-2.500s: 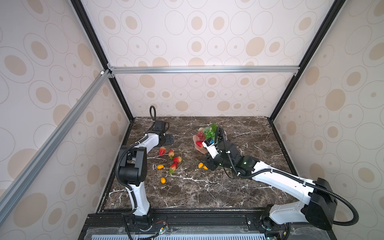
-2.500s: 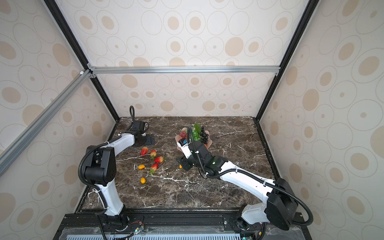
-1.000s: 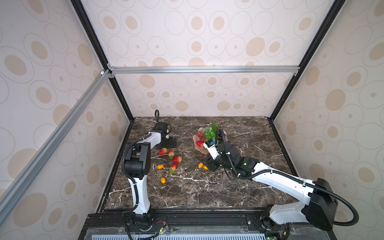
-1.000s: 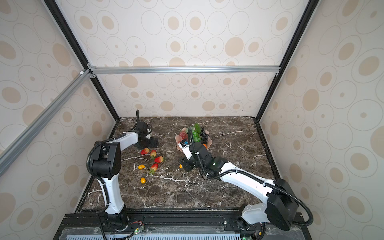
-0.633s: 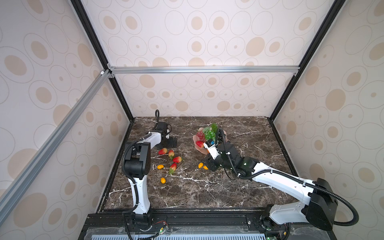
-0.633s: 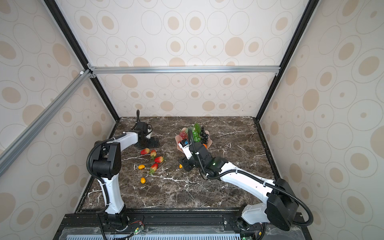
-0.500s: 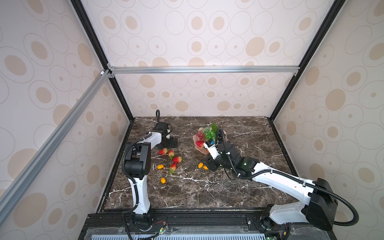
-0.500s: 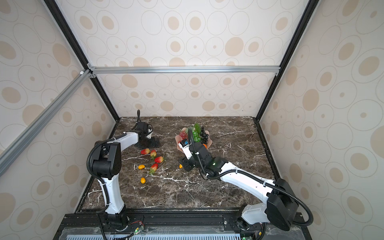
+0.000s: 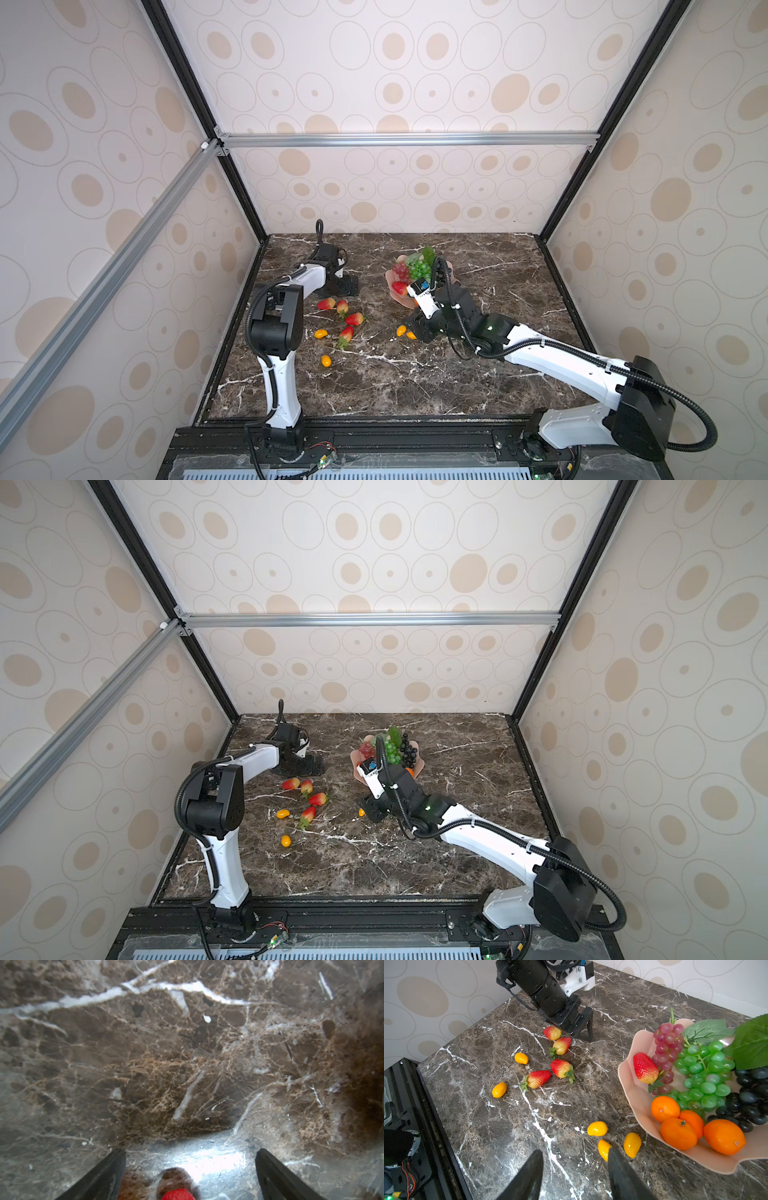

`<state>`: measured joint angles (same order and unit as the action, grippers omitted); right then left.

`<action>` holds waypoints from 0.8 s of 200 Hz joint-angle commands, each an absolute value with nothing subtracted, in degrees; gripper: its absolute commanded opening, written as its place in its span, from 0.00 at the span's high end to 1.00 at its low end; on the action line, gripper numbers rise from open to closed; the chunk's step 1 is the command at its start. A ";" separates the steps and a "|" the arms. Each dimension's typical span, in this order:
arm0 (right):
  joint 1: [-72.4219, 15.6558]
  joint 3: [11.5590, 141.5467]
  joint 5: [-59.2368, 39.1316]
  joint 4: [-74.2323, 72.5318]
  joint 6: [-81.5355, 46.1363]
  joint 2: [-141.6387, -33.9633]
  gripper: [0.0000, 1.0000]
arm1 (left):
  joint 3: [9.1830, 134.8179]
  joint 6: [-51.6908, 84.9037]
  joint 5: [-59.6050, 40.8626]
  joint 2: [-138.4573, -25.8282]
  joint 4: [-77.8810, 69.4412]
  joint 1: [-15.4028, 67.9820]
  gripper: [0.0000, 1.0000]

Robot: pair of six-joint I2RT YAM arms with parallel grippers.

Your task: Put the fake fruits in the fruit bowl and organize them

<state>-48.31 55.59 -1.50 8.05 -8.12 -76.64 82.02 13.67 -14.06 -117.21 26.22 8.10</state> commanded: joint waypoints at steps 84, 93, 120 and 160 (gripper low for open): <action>-48.34 58.19 -3.08 7.21 -7.10 -80.30 0.47 | 77.73 13.59 -11.40 -106.79 24.76 8.44 0.02; -48.31 58.61 -3.25 7.28 -6.99 -80.71 0.47 | 77.00 13.73 -11.77 -105.74 23.87 8.46 0.02; -48.32 59.76 -4.02 7.85 -6.93 -81.71 0.47 | 75.67 15.16 -13.77 -104.82 22.58 8.44 0.02; -48.32 59.42 -3.20 8.30 -7.29 -81.40 0.47 | 74.22 16.41 -13.71 -104.53 22.47 10.12 0.02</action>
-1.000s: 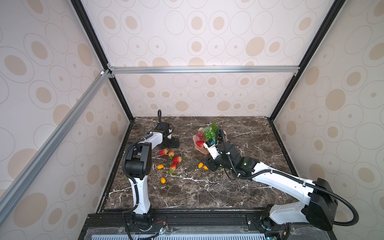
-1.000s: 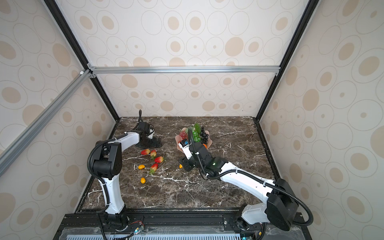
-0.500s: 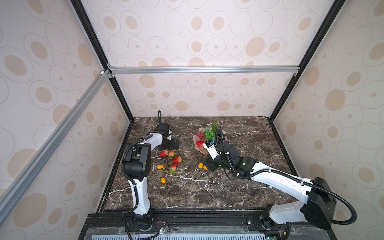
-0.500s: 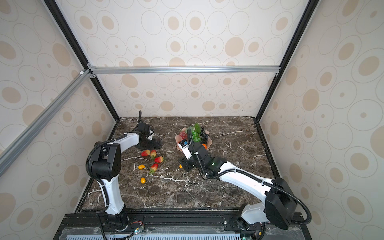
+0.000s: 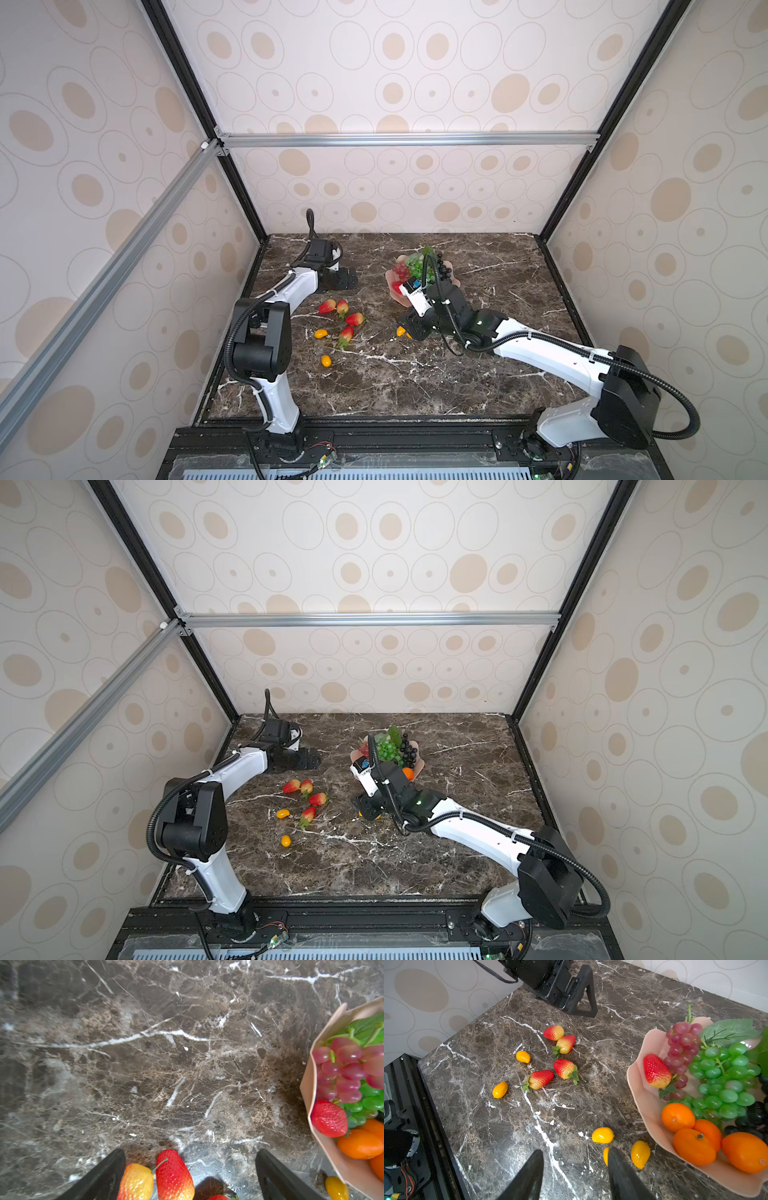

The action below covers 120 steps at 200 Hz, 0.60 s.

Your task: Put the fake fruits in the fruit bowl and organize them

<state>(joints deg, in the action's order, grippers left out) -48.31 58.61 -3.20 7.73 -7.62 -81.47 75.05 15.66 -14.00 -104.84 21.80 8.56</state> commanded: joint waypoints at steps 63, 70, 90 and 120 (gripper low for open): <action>-48.26 58.01 -2.03 7.82 -7.73 -80.60 0.47 | 75.23 15.28 -10.12 -107.17 25.97 12.81 0.02; -48.30 58.01 -1.92 7.83 -7.69 -80.60 0.47 | 75.23 15.20 -10.11 -107.23 26.10 13.13 0.02; -48.34 58.01 -1.76 7.86 -7.73 -80.51 0.48 | 75.45 14.96 -9.92 -108.06 26.76 13.77 0.02; -48.34 57.94 -1.76 7.86 -7.91 -80.51 0.47 | 75.17 15.08 -9.14 -108.54 26.98 14.24 0.02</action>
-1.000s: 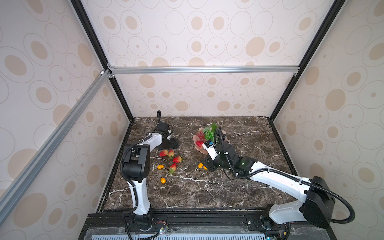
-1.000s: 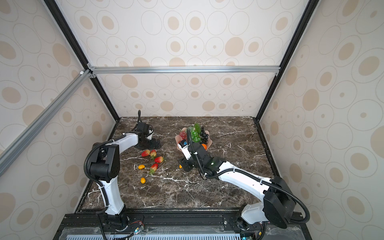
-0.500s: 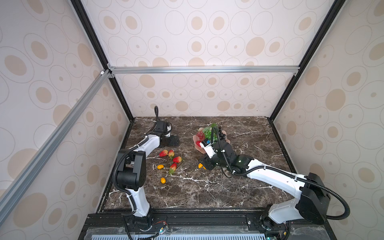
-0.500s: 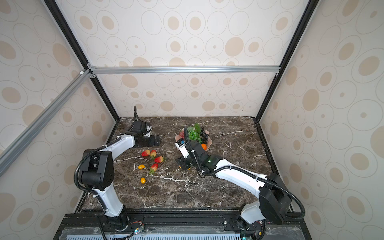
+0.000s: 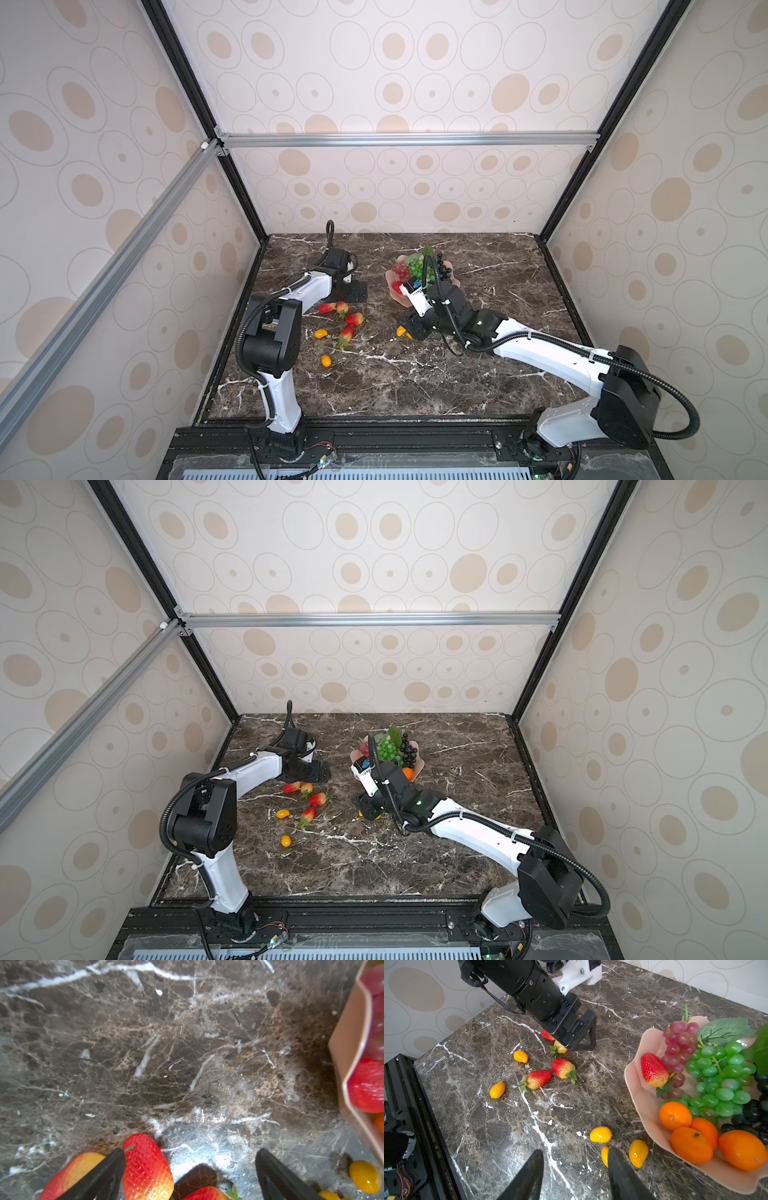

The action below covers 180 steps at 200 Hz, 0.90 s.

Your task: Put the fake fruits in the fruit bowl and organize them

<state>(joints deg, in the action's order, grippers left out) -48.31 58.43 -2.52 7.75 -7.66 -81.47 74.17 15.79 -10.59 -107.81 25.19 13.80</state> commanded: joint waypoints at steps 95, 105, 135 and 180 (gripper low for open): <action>-48.32 57.71 -2.11 7.93 -8.08 -80.33 0.48 | 73.15 15.69 -9.23 -108.44 26.63 15.62 0.02; -48.32 57.66 -2.10 7.91 -8.07 -80.33 0.47 | 72.98 15.78 -9.38 -108.26 26.63 15.65 0.02; -48.33 57.66 -2.11 7.82 -8.12 -80.35 0.47 | 72.30 16.17 -9.81 -107.59 26.32 16.29 0.02; -48.26 57.66 -2.19 7.73 -8.23 -80.51 0.47 | 70.51 17.00 -10.90 -105.68 25.49 17.07 0.02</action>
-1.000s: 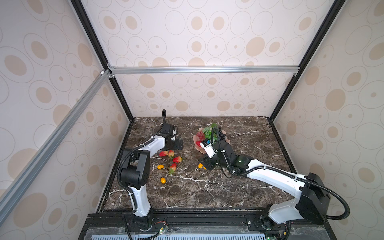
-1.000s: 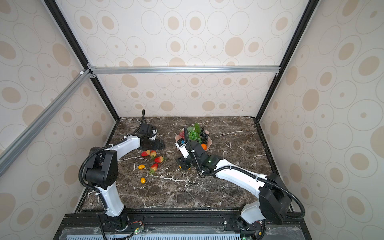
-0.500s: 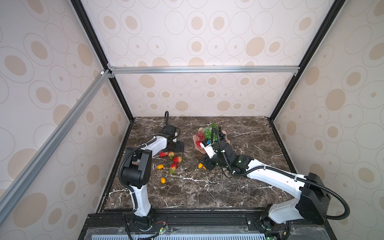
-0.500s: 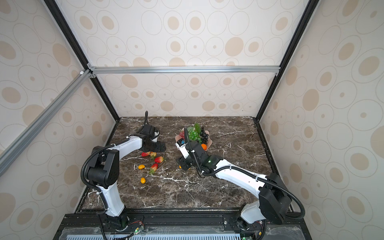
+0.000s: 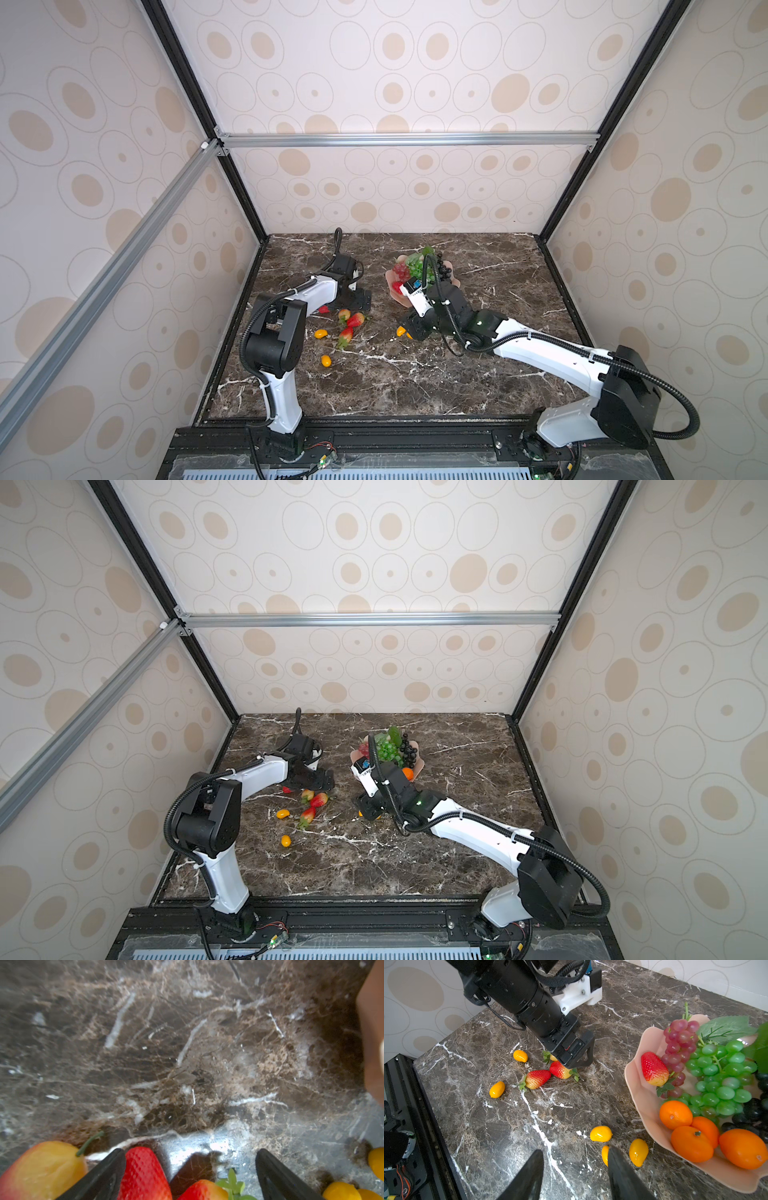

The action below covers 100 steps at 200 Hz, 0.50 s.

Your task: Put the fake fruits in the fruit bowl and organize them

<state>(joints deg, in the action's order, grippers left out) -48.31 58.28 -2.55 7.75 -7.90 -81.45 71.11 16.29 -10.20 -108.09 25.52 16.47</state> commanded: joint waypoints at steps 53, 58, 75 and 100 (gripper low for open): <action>-48.28 58.08 -2.37 7.31 -8.42 -81.34 0.47 | 67.76 17.59 -10.44 -100.13 22.84 17.40 0.02; -48.31 58.24 -2.41 7.23 -8.41 -81.51 0.47 | 67.41 17.71 -10.54 -98.97 22.05 17.38 0.02; -48.29 58.32 -2.37 5.52 -8.53 -82.31 0.47 | 66.13 18.37 -10.32 -95.00 19.89 17.37 0.02; -48.30 59.85 -2.89 2.22 -8.51 -85.47 0.47 | 62.18 20.30 -7.82 -88.60 16.60 17.35 0.02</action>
